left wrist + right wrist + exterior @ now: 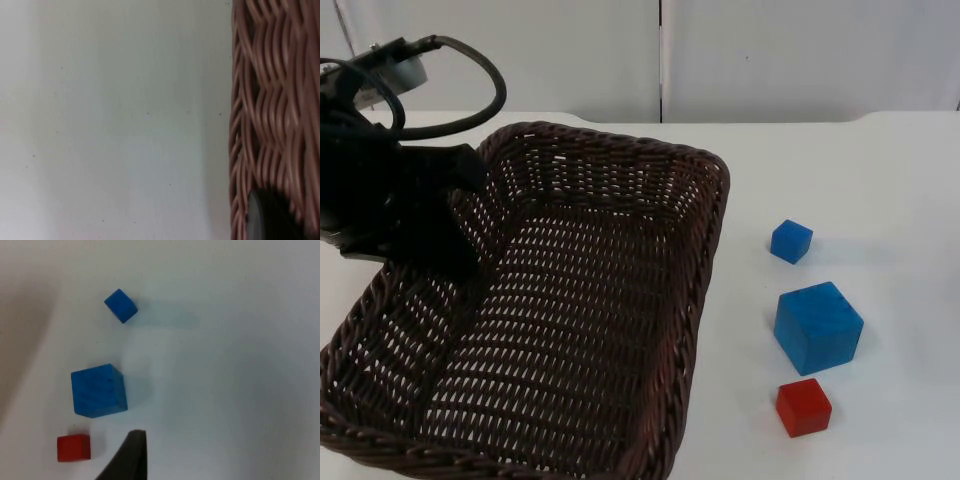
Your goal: Pick up the basket with the left hand and place the largest block into the basket with the right hand.
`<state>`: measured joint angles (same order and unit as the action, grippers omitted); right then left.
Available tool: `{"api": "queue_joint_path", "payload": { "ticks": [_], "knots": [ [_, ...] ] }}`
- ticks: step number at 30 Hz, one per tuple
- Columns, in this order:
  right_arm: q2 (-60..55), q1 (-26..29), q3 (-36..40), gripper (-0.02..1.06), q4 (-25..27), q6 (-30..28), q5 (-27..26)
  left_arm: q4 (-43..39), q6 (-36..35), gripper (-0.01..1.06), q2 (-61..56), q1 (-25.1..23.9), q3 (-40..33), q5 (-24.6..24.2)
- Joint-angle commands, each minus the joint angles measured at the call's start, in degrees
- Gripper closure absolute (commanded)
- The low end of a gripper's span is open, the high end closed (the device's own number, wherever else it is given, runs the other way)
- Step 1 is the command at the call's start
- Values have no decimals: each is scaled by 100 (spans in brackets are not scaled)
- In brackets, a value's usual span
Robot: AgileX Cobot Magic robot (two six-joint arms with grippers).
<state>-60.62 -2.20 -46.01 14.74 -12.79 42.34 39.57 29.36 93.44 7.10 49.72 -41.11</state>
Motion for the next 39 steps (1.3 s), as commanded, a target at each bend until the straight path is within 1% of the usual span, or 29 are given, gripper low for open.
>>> {"api": "queue_joint_path", "payload": {
  "ticks": [1, 3, 4, 9, 10, 11, 13, 15, 16, 20, 21, 24, 28, 31, 32, 34, 36, 39],
  "knots": [
    [-116, -121, -21, -1, 63, -82, -85, 219, -51, 105, -89, 12, -16, -53],
    [-276, -437, -21, -1, 63, -82, -217, 230, -51, 105, -89, 12, -16, -54],
    [-276, -437, -21, -1, 63, -82, -217, 230, -51, 105, -89, 12, -16, -54],
    [-848, -1555, -21, -1, 20, -82, -686, 245, -51, 105, -89, 12, -16, -54],
    [-848, -1555, -21, -1, 20, -82, -686, 245, -51, 105, -89, 12, -16, -54],
    [-1008, -1813, -21, -1, -53, -82, -782, 245, -51, 105, -89, 12, -16, -54],
    [-1299, -2180, -21, -1, -307, 72, -917, 245, -51, 105, -89, 12, -16, -54],
    [-1610, -2505, -21, -1, -634, 454, -1104, 245, -51, 105, -89, 12, -16, -54],
    [-1610, -2505, -21, -1, -634, 454, -1104, 245, -51, 105, -89, 12, -16, -54],
    [-2118, -2930, -21, -1, -1352, 1210, -1370, 245, -51, 105, -89, 12, -16, -54],
    [-2118, -2930, -21, -1, -1352, 1210, -1370, 245, -51, 105, -89, 12, -16, -54],
    [-2389, -3103, -21, -1, -1619, 1681, -1616, 246, -51, 105, -89, 12, -16, -41],
    [-2590, -3113, -21, -1, -1619, 1990, -1900, 246, -51, 105, -89, 12, -16, -41],
    [-2902, -3113, -21, -1, -1644, 2005, -2260, 246, -51, 105, -89, 12, -16, -41],
    [-2902, -3113, -21, -1, -1644, 2005, -2260, 246, -51, 105, -89, 12, -16, -41],
    [-3116, -3113, -21, -1, -1644, 2029, -2422, 233, -51, 105, -89, 12, -16, -41],
    [-3286, -3113, -49, -1, -1657, 2168, -2573, 219, -51, 105, -89, 12, -16, -41],
    [-3532, -3113, -196, -1, -1708, 2310, -2561, 219, -51, 105, -89, 12, -16, -41]
  ]
}}
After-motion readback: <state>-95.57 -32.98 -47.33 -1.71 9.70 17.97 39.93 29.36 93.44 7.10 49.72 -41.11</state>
